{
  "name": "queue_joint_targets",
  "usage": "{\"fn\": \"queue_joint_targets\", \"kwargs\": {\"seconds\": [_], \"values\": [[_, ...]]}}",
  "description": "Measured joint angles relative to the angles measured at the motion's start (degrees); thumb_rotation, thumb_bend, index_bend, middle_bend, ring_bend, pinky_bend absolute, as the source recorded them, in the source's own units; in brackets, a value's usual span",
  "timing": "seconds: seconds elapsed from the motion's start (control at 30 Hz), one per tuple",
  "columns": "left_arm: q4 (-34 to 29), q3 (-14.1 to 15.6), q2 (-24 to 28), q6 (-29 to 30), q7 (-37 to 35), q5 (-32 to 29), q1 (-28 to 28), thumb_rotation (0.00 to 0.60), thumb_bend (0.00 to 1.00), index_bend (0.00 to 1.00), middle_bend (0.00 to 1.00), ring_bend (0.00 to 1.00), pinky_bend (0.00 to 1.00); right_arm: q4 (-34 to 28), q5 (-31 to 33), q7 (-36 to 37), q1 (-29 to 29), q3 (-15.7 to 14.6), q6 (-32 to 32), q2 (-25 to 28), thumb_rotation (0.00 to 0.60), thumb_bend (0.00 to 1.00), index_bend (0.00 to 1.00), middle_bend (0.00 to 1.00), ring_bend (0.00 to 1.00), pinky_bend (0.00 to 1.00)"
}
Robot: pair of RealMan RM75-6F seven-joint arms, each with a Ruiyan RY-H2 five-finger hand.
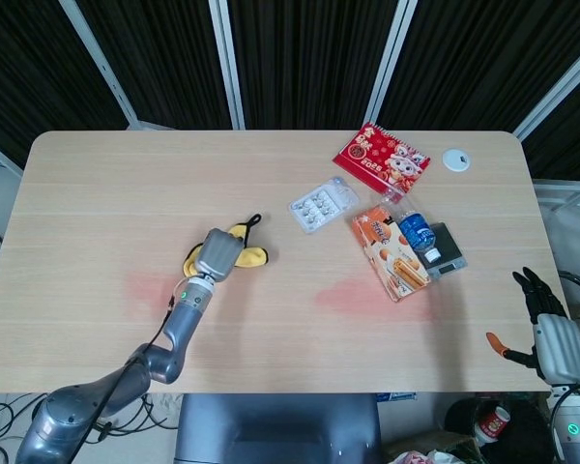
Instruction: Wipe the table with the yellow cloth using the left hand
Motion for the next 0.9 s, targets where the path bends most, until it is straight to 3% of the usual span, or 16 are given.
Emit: {"fn": "queue_joint_targets", "kwargs": {"seconds": [0.27, 0.7, 0.9], "values": [[-4.39, 0.04, 0.41, 0.26, -0.68, 0.11, 0.19, 0.600, 0.49, 0.72, 0.74, 0.68, 0.78, -0.01, 0.01, -0.09, -0.04, -0.01, 0.05, 0.05, 0.600, 0.15, 0.00, 0.00, 0.00, 0.13], [-10.44, 3.60, -2.93, -1.07, -1.01, 2.79, -0.25, 0.600, 0.49, 0.72, 0.74, 0.68, 0.78, 0.08, -0.22, -0.06, -0.06, -0.09, 0.15, 0.03, 0.600, 0.15, 0.00, 0.00, 0.00, 0.13], [-10.82, 3.50, -2.82, -0.71, -1.09, 3.24, -0.33, 0.600, 0.49, 0.72, 0.74, 0.68, 0.78, 0.09, -0.20, 0.01, -0.09, -0.06, 0.21, 0.02, 0.600, 0.15, 0.00, 0.00, 0.00, 0.13]]}}
